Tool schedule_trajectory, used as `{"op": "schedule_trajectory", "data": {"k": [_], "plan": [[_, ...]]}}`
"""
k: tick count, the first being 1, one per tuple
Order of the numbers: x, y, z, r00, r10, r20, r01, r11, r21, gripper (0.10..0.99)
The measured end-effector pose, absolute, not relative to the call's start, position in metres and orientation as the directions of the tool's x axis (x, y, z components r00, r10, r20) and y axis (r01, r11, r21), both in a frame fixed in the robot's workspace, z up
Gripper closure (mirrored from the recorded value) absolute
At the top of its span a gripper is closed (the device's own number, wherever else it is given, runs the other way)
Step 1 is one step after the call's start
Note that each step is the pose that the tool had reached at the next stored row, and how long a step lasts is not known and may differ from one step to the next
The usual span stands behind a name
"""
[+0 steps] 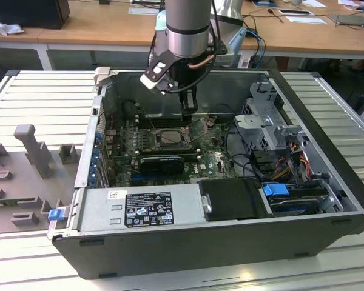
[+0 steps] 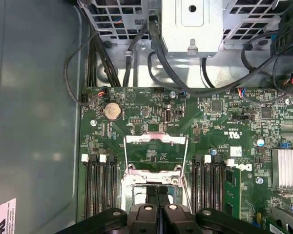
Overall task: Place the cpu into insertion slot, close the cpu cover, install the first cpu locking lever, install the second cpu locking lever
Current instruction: 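Close the cpu cover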
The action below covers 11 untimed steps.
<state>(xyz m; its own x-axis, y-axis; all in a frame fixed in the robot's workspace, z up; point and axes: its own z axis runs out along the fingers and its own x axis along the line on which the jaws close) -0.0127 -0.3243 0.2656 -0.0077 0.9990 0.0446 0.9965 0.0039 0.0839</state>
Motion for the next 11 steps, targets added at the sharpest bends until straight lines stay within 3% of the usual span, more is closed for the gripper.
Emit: {"op": "schedule_trajectory", "data": {"k": [11], "plan": [[0.006, -0.324, 0.266, -0.008, 0.999, 0.045, 0.996, 0.004, 0.084, 0.980]]}}
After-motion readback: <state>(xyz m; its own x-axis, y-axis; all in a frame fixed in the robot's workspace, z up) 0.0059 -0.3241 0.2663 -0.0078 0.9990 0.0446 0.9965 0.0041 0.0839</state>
